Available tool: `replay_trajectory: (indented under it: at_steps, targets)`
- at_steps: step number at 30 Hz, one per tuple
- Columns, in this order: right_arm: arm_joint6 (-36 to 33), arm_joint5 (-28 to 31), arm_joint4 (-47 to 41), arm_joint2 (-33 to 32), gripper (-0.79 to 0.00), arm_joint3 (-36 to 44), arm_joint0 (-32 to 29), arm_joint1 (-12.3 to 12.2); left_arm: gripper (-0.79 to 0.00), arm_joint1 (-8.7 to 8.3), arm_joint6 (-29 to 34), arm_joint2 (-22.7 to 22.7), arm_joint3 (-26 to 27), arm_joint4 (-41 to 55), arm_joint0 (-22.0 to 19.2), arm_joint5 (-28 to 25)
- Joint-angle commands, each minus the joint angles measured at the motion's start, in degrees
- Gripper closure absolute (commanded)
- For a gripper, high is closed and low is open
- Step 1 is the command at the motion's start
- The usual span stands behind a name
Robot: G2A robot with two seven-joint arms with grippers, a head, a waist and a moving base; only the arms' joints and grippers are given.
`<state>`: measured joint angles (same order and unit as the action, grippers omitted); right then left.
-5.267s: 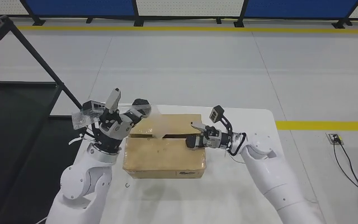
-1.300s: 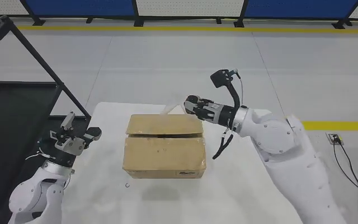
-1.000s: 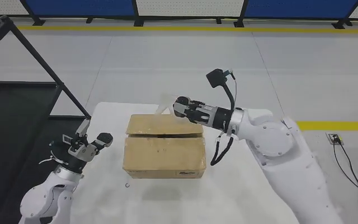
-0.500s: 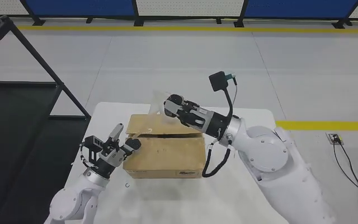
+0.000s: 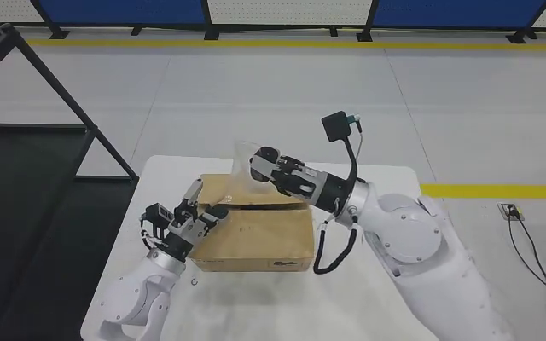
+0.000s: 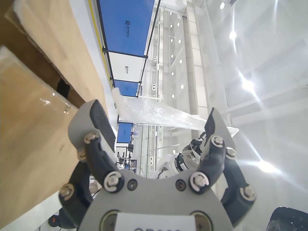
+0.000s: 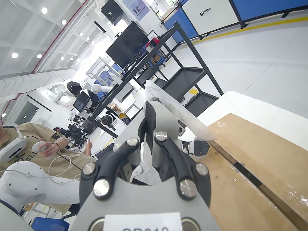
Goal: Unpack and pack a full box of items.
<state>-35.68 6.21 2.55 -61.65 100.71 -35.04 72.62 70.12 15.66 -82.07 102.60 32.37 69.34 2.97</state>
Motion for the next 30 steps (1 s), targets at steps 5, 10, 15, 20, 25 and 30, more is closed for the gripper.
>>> replay_trajectory:
  at_steps: [5, 10, 15, 20, 25, 30]
  targets:
    - [-0.57, 0.88, -0.55, -0.78, 0.000, -0.06, -0.69, -0.08, 0.000, 0.28, -0.73, 1.52, -1.03, -0.71, -1.53, 0.44]
    - [-1.37, 1.98, -1.89, -1.74, 0.000, -0.26, -1.26, -0.18, 0.000, 0.43, -1.00, 2.05, -1.35, -1.15, -2.21, 0.61]
    - [-1.76, 2.40, -2.32, -2.59, 0.000, -0.38, -1.64, -0.30, 0.000, 0.55, -1.50, 2.08, -1.41, -1.45, -2.45, 0.38]
    - [-1.74, 2.63, -2.95, -3.64, 0.000, -1.02, -2.10, -0.42, 0.000, 0.60, -2.97, 0.83, -1.24, -1.98, -2.27, -1.38]
    - [-3.84, 1.90, -5.66, -5.17, -0.311, -2.56, -2.56, -0.66, 0.000, 0.48, -5.27, -1.92, 0.43, -4.06, -1.27, -4.39]
    - [-5.27, 0.99, -9.15, -6.82, -0.785, -4.65, -3.16, -0.87, 0.000, 0.27, -7.32, -4.92, 2.84, -7.16, 0.00, -6.44]
